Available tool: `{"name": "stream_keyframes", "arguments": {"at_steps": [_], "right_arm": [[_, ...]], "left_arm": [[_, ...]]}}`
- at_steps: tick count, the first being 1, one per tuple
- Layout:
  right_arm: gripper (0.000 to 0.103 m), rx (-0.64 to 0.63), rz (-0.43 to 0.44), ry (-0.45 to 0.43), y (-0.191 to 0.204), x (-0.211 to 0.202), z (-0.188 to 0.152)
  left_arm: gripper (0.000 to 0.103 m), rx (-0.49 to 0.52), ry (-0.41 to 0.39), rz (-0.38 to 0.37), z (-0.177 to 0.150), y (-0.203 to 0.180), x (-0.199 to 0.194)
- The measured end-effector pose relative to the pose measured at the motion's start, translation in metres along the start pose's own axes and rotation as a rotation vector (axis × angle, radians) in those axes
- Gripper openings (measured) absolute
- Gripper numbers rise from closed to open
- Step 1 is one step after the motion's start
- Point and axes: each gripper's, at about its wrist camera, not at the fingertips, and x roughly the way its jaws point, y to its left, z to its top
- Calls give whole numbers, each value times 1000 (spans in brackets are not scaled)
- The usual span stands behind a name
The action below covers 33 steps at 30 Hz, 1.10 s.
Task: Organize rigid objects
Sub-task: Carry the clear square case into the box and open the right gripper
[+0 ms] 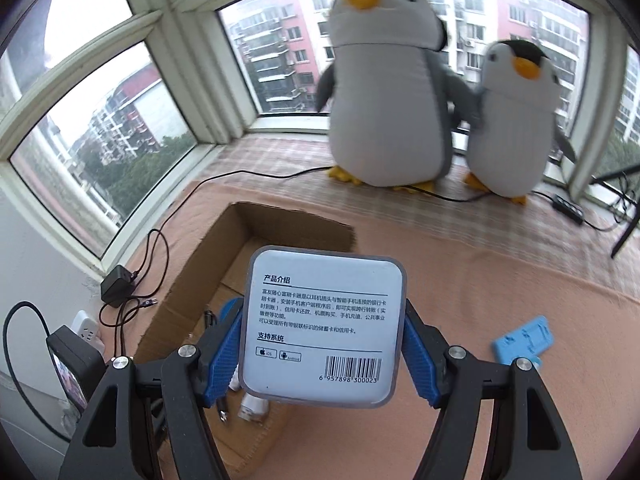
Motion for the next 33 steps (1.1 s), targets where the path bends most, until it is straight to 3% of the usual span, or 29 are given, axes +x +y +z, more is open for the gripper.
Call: {"name": "stream_keyframes", "arguments": {"at_steps": [9, 23, 33], "right_arm": [[68, -115, 12, 9, 50, 37, 16], [68, -103, 26, 93, 60, 95, 27], [68, -126, 14, 99, 67, 108, 30]], "left_arm": [[32, -7, -3, -1, 1, 0, 1], [32, -10, -5, 0, 0, 0, 1], [33, -10, -5, -1, 0, 0, 1]]}}
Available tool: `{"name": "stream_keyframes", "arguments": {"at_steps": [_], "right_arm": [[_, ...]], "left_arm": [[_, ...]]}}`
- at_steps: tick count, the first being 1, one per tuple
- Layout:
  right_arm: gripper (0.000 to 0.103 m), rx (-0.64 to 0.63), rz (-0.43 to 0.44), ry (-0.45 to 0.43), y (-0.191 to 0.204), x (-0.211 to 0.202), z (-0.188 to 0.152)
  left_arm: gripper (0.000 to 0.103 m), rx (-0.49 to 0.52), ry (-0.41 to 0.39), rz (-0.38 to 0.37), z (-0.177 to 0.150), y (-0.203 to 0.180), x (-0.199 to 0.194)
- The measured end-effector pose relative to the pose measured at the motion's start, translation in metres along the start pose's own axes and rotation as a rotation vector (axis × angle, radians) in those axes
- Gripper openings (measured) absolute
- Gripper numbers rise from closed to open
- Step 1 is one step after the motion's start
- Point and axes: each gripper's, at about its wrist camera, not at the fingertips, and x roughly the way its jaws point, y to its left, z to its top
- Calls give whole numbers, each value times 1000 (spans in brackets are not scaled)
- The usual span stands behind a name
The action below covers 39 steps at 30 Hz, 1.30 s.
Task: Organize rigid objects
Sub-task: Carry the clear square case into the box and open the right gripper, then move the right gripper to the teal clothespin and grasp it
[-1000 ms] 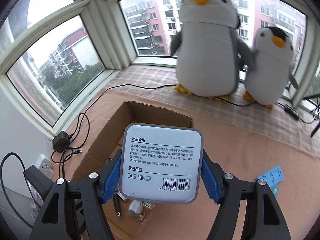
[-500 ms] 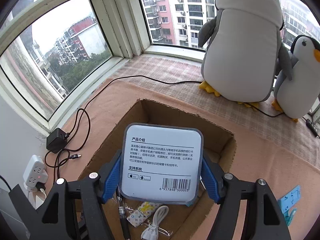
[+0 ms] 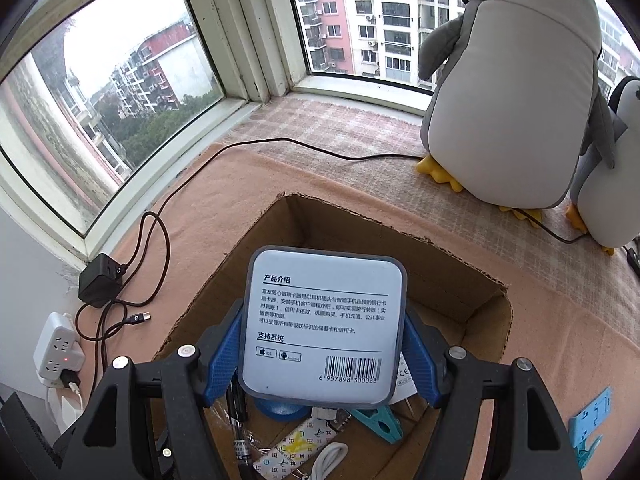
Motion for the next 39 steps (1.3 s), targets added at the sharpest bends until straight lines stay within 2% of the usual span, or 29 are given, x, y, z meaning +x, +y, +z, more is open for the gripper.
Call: {"name": "stream_keyframes", "arguments": {"at_steps": [9, 22, 32, 39], "right_arm": [[72, 11, -33, -11, -6, -6, 5], [72, 20, 14, -36, -19, -41, -9], [72, 51, 45, -73, -48, -95, -42], [72, 120, 8, -96, -97, -128, -75]], "left_arm": [[33, 1, -2, 3, 0, 1, 0], [33, 1, -2, 4, -1, 2, 0], [33, 4, -3, 5, -1, 1, 0], [33, 10, -6, 6, -2, 3, -2]]}}
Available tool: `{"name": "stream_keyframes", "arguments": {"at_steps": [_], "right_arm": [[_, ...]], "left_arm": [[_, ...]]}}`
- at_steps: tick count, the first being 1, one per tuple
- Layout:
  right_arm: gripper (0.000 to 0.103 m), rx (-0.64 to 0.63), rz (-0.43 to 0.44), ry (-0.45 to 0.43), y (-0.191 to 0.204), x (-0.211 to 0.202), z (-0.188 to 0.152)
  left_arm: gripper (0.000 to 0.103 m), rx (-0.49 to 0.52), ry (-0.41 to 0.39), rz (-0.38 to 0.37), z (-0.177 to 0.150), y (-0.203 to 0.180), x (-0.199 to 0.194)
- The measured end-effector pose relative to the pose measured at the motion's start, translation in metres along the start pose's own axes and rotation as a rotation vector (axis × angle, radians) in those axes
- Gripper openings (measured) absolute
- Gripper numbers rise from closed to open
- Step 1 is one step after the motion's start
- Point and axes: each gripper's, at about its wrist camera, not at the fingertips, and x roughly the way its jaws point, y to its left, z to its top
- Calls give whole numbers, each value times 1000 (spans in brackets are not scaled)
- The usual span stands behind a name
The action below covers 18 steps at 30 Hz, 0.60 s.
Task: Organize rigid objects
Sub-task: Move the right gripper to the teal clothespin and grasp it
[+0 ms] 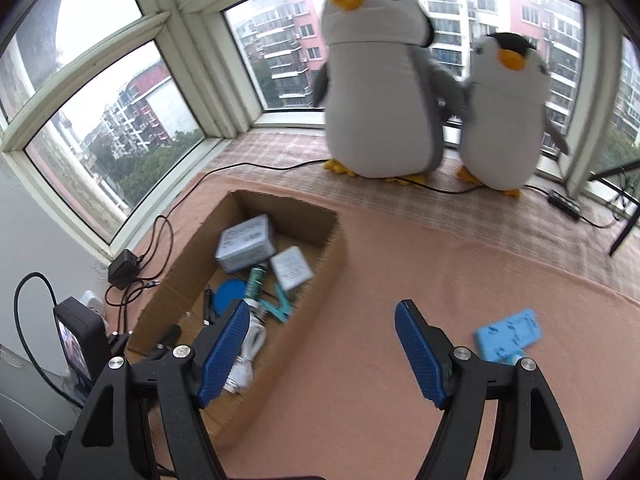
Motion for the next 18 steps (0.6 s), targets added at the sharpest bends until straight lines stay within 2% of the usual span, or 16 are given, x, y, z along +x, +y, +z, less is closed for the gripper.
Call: {"name": "stream_keyframes", "arguments": {"at_steps": [8, 18], "right_arm": [[72, 84, -59, 17, -80, -21, -35], [71, 49, -156, 60, -119, -12, -63]], "left_arm": [[33, 0, 0, 1, 0, -1, 0], [33, 5, 1, 4, -2, -2, -1]]}}
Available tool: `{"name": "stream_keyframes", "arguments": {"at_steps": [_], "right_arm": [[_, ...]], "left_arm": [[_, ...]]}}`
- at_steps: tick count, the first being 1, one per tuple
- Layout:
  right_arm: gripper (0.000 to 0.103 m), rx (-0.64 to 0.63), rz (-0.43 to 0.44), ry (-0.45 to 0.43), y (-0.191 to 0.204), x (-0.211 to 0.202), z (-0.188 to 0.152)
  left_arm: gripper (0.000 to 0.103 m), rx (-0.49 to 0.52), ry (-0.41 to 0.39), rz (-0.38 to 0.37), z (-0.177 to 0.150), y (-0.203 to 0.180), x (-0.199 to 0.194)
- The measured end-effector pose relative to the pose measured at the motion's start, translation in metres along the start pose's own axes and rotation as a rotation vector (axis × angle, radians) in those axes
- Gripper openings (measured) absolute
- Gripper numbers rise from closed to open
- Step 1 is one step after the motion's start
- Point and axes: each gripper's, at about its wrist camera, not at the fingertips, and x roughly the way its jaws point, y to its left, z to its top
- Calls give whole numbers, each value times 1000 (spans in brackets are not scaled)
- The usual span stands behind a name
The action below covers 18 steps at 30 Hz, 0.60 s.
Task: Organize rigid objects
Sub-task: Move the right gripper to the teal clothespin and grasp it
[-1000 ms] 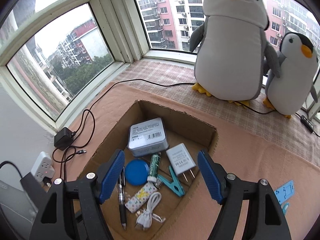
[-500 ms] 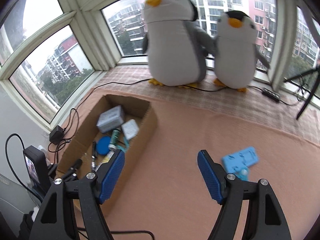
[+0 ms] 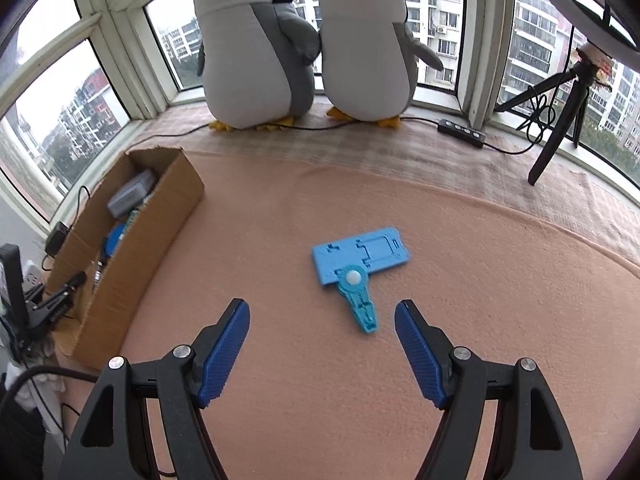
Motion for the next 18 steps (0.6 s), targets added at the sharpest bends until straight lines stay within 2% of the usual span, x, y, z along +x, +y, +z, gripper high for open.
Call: {"name": "stream_keyframes", "arguments": {"at_steps": [2, 15, 18], "right_arm": [[71, -2, -6, 13, -4, 7, -2], [41, -37, -42, 98, -8, 49, 1], [38, -39, -46, 108, -9, 54, 3]], "left_arm": [[33, 0, 0, 0, 0, -1, 0], [33, 0, 0, 1, 0, 0, 0], [33, 1, 0, 1, 0, -1, 0]]}}
